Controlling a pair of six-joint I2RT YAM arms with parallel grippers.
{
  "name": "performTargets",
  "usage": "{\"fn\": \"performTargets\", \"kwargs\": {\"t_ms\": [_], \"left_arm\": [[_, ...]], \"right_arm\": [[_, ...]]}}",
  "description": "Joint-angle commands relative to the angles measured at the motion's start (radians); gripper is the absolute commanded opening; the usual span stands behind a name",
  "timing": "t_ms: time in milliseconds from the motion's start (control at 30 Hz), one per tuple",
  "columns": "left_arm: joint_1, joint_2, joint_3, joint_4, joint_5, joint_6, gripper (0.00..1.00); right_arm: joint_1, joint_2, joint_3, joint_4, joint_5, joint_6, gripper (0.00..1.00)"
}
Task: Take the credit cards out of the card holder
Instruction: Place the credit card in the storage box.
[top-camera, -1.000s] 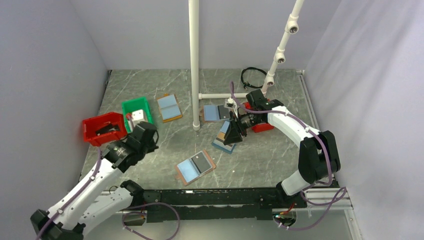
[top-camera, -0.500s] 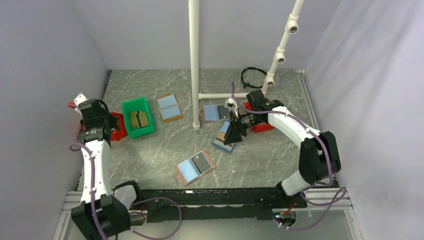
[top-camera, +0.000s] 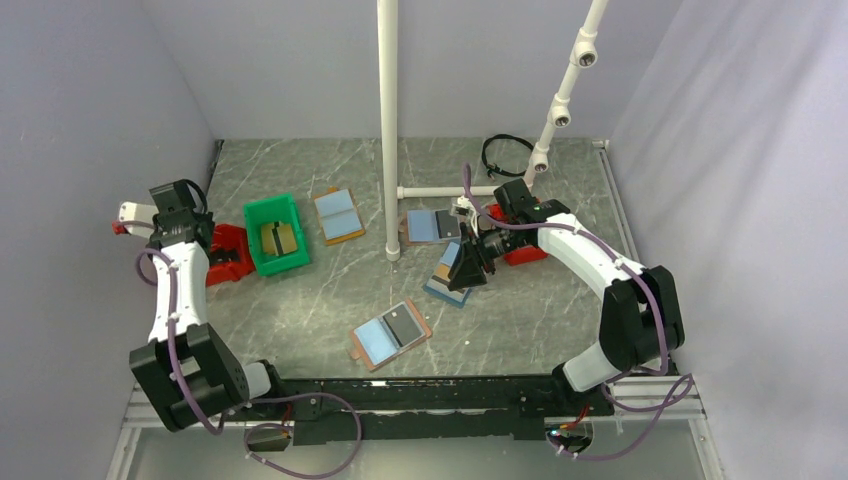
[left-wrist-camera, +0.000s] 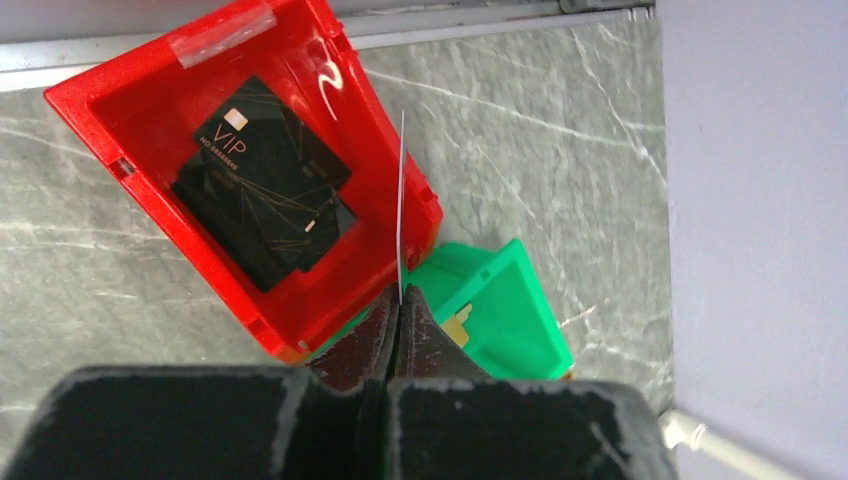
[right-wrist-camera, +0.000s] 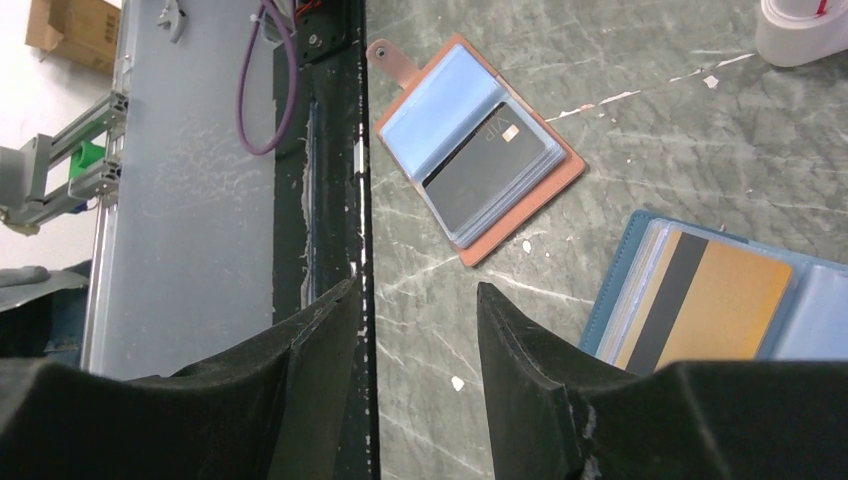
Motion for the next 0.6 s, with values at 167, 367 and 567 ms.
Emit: {"fn": "performTargets", "kwargs": {"t_ms": [167,367,567], "left_arm": [[0.058,0.055,-0.052,0.135,-0.009,-0.089,0.0],[0.117,0.085,-0.085,0.148,0.062,-0.127,0.0],[0.149,0.106,-0.108,0.155,0.124,-0.145,0.11]], "right_arm": [[-0.003,-0.001,0.036,-0.059,-0.039,-0.101,0.49],[-0.004,0.018,0.039,-0.068,-0.038,-0.114,0.49],[-0.006,0.021,0.04,-0.079,-0.045,-0.125,0.49]]}}
